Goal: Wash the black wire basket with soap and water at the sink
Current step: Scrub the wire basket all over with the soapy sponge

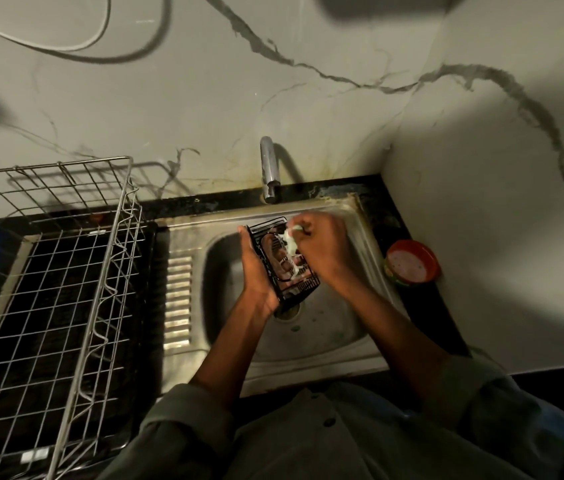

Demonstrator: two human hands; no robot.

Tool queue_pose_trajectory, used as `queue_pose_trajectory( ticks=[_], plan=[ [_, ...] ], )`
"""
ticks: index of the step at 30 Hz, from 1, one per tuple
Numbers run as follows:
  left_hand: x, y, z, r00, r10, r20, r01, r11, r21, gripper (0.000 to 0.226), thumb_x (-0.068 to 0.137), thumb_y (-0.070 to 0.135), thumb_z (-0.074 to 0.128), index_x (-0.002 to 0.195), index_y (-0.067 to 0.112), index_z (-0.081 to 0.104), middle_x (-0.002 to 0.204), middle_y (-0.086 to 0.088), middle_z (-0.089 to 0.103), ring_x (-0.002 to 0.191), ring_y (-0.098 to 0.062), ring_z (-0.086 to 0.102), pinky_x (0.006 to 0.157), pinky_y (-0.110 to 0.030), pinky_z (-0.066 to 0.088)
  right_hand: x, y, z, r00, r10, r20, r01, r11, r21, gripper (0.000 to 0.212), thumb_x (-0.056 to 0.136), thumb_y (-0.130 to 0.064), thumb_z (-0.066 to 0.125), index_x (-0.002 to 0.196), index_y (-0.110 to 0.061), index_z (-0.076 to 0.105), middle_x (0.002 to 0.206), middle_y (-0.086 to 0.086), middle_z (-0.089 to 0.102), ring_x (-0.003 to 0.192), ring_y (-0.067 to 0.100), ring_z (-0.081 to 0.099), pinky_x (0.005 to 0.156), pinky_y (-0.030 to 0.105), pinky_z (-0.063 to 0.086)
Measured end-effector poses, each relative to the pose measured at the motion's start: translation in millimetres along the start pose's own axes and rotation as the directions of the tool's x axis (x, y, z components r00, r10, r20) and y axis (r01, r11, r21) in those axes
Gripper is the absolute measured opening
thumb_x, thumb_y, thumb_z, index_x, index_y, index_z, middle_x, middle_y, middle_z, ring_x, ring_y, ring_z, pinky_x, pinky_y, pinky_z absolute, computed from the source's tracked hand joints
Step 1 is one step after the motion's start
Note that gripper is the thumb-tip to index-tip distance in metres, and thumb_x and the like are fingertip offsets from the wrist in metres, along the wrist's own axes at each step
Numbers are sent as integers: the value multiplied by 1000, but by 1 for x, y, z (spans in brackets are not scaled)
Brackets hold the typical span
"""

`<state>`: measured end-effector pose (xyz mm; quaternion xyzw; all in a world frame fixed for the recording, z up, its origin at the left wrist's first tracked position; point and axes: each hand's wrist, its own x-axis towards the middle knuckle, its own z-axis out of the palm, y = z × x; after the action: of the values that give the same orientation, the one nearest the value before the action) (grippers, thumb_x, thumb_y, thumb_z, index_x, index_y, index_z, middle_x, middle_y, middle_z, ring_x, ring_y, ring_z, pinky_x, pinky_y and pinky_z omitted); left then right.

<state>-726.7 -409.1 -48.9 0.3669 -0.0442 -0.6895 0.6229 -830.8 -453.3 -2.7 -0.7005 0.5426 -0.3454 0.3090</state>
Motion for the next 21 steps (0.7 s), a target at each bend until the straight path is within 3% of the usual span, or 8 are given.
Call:
queue_pose_trajectory(
  ticks=[3, 7, 9, 12, 15, 17, 19, 21],
  plan=[
    [2, 3, -1, 1000, -1, -7, 1, 999, -33, 100, 91, 88, 28, 146, 10, 58, 136, -24, 64, 111, -38, 70, 100, -52, 55, 18, -2, 7, 996, -51, -69, 48, 998, -38, 13, 88, -9, 75, 98, -17, 78, 98, -4, 77, 78, 1, 69, 66, 17, 57],
    [7, 10, -8, 1000, -7, -20, 7, 1000, -16, 105, 89, 89, 30, 150, 7, 54, 144, -26, 57, 123, -42, 60, 116, -61, 38, 0, 17, -6, 985, -142, 96, 159, 966, -202, 19, 87, -10, 75, 102, -23, 77, 104, -7, 75, 86, 2, 68, 79, 24, 59],
    [10, 13, -12, 1000, -9, -22, 9, 1000, -20, 104, 87, 90, 31, 148, 8, 55, 132, -24, 62, 114, -38, 62, 110, -54, 44, -13, 29, -20, 974, -99, 202, 150, 955, -255, 20, 85, -10, 76, 99, -24, 79, 100, -7, 77, 86, 5, 70, 80, 23, 56],
    [12, 13, -17, 1000, -17, -13, 17, 999, -33, 99, 85, 92, 32, 143, 15, 55, 118, -17, 62, 101, -32, 63, 95, -45, 50, -23, 39, -31, 959, 33, 283, 37, 970, -239, 20, 83, -7, 76, 97, -21, 81, 94, -5, 78, 80, 3, 69, 72, 10, 49],
    [12, 5, -16, 999, -31, -19, 30, 999, -36, 101, 86, 92, 32, 137, 11, 64, 126, -22, 65, 112, -38, 64, 106, -53, 48, -14, 31, -20, 985, 23, 171, -7, 995, -98, 17, 85, -10, 74, 95, -23, 79, 92, -8, 78, 80, 1, 70, 75, 22, 58],
    [10, 0, -12, 999, -43, -25, 43, 999, -32, 99, 88, 90, 31, 131, 10, 69, 132, -23, 65, 119, -40, 62, 117, -58, 39, -1, 18, -8, 995, 28, 94, -29, 999, 15, 18, 85, -8, 75, 96, -23, 77, 94, -9, 77, 78, -4, 70, 68, 19, 56],
    [7, -3, -6, 998, -67, -21, 67, 998, -2, 93, 93, 86, 27, 115, 12, 80, 120, -20, 73, 105, -35, 72, 106, -52, 50, 11, 5, 4, 999, 33, 6, -33, 997, 68, 17, 86, -9, 76, 100, -19, 76, 97, -7, 76, 81, -2, 70, 67, 19, 57],
    [7, -6, -3, 997, -73, -7, 73, 997, 22, 91, 97, 82, 24, 96, 15, 86, 106, -17, 78, 90, -30, 78, 84, -43, 63, 14, -5, 13, 999, -13, -50, 15, 999, 37, 19, 87, -10, 76, 103, -19, 76, 101, -6, 76, 90, 4, 70, 78, 26, 60]
  ],
)
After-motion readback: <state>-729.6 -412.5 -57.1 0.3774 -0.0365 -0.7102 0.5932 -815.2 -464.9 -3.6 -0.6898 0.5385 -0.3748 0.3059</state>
